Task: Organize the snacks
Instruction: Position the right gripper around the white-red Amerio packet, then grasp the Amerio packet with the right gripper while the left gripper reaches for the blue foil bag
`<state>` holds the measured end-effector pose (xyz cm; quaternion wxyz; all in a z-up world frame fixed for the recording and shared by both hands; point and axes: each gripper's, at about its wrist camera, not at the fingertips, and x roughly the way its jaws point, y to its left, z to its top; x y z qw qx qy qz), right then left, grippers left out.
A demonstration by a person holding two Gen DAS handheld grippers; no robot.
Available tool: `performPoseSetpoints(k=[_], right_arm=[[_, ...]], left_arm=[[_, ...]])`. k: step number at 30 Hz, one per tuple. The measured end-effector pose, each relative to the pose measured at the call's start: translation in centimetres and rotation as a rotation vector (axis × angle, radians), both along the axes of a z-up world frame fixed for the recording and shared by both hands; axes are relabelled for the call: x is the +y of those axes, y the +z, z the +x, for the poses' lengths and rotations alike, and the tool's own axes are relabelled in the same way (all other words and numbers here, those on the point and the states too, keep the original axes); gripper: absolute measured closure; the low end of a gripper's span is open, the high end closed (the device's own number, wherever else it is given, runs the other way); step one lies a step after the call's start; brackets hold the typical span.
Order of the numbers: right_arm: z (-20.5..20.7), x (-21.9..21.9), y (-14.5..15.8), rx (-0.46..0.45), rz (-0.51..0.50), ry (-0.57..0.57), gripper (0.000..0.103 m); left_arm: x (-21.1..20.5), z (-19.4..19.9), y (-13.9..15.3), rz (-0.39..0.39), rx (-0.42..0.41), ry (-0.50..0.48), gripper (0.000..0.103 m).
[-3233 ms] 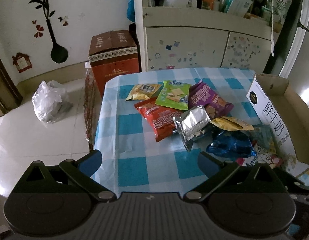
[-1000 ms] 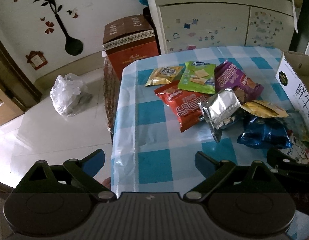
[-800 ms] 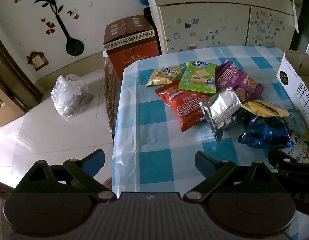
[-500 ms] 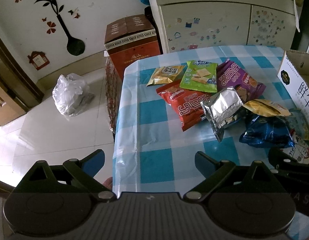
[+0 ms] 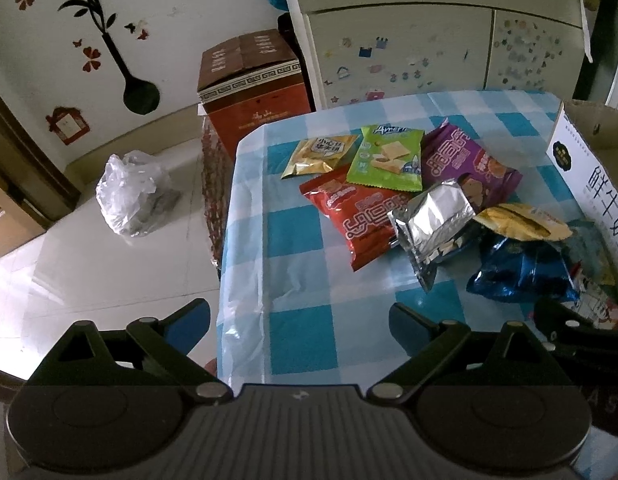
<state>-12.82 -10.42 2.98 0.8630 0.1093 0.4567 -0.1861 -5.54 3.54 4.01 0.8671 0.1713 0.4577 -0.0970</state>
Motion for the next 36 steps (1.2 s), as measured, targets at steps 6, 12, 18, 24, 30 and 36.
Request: performPoseSetpoints(k=[6, 12, 18, 24, 30, 36], right_arm=[[0.7, -0.7, 0.0, 0.009, -0.012, 0.038, 0.001], [0.9, -2.2, -0.2, 0.016, 0.024, 0.069, 0.001], [0.7, -3.5, 0.1, -0.033, 0.089, 0.160, 0.001], [-0.7, -3.5, 0.6, -0.118, 0.114, 0.253, 0.001], [-2.5, -4.1, 0.5, -0.164, 0.138, 0.286, 0.002], [-4.5, -3.8, -0.4, -0.173, 0.110, 0.334, 0.002]], left_arm=[[-0.9, 0.5, -0.1, 0.003, 0.007, -0.035, 0.005], [-2.0, 0.9, -0.4, -0.013, 0.030, -0.065, 0.005], [-2.8, 1.8, -0.3, -0.048, 0.055, -0.110, 0.004], [-4.0, 2.6, -0.5, -0.069, 0.074, -0.127, 0.004], [-4.6, 4.1, -0.5, -0.097, 0.065, -0.113, 0.004], [-3.8, 4.9, 0.0, -0.175, 0.082, -0.058, 0.004]])
